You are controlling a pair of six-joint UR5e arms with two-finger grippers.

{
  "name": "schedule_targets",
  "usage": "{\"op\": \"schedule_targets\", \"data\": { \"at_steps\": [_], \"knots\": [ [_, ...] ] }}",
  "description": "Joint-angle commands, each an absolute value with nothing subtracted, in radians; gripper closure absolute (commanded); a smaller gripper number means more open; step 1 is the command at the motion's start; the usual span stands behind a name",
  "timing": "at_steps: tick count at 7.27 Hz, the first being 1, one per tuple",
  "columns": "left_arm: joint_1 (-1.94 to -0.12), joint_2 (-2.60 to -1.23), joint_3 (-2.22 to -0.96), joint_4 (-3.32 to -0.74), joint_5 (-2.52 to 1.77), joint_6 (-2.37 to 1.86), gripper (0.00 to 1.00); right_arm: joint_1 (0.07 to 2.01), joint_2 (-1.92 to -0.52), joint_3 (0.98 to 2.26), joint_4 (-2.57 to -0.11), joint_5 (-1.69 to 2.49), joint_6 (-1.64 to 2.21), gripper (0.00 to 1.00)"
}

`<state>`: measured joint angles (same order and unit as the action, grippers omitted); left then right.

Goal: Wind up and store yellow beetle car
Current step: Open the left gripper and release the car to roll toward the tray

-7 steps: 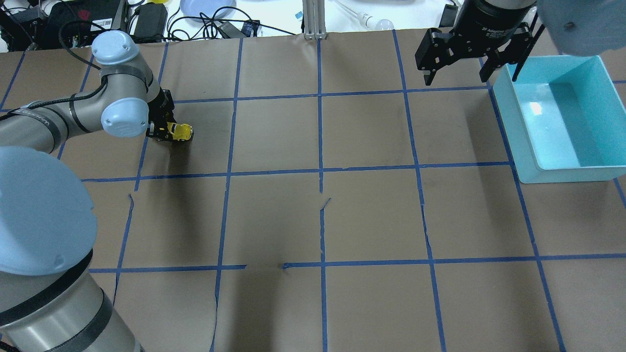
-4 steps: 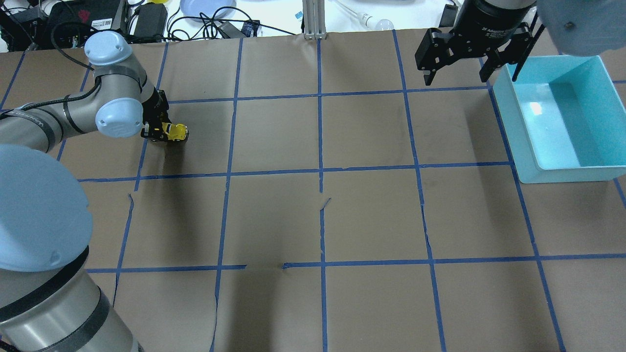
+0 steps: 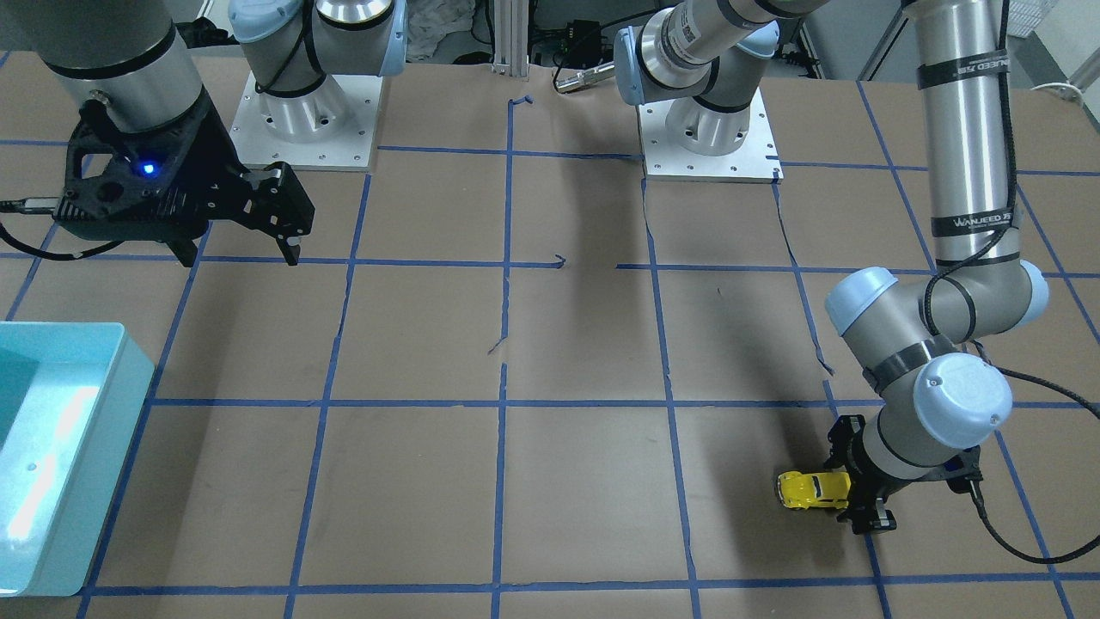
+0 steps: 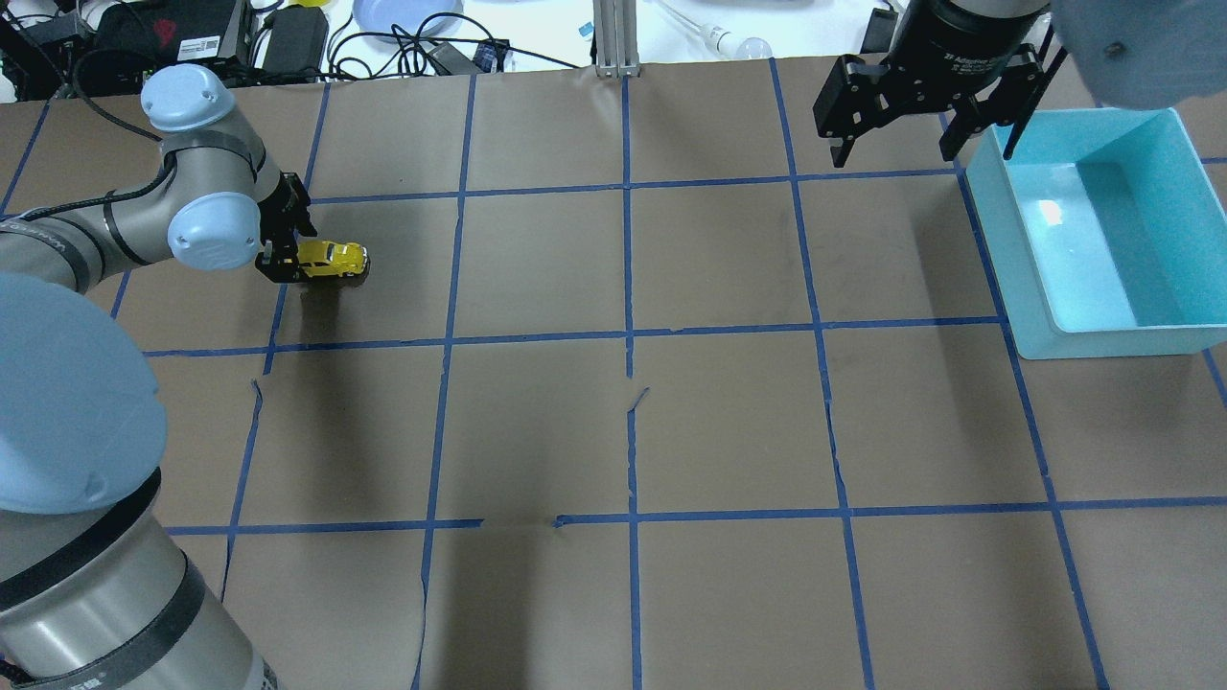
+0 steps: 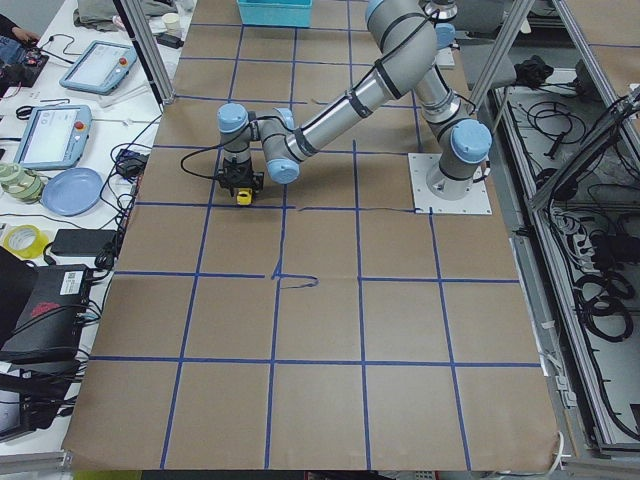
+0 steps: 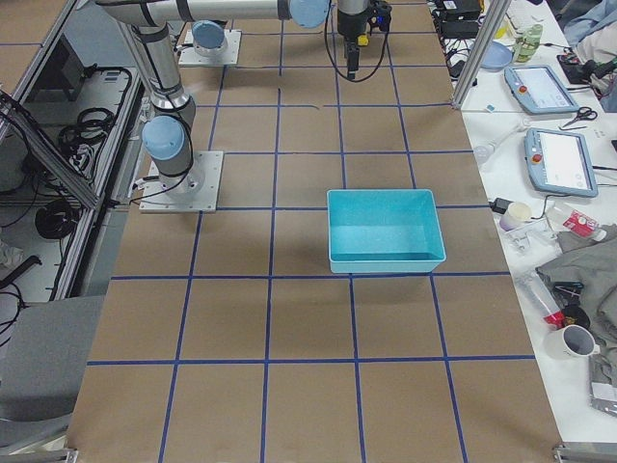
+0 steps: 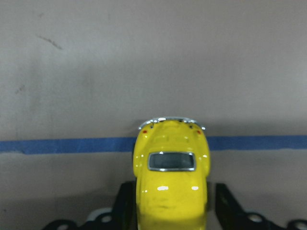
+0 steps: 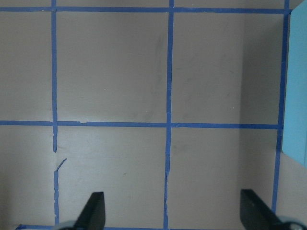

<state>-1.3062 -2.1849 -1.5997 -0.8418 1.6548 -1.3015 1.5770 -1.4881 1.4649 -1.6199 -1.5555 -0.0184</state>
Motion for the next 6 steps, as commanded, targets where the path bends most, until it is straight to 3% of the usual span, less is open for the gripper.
{"op": "schedule_targets", "data": {
  "at_steps": [1,3,4,5,6],
  "knots": [
    [-1.315,-2.165,-1.595,-0.839,1.652,-1.296,0.23,1.577,-1.488,1.465,-1.620,-1.555,-0.018,0.00],
    [-1.344,-2.120,-1.588,-0.860,1.648,-1.144,0.19,1.577,-1.488,1.465,-1.620,-1.555,-0.018,0.00],
    [-1.365,-2.085,-1.559,-0.886,1.655,-0.923,0.09,1.577,-1.488,1.465,-1.620,-1.555,-0.018,0.00],
    [-1.368,-2.042,-1.521,-0.963,1.657,-0.799,0.10,1.577,-1.488,1.465,-1.620,-1.555,-0.018,0.00],
    [-1.371,-1.996,-1.478,-1.050,1.660,-0.582,0.01,1.575,-1.488,1.465,-1.620,-1.555,-0.018,0.00]
  ]
}}
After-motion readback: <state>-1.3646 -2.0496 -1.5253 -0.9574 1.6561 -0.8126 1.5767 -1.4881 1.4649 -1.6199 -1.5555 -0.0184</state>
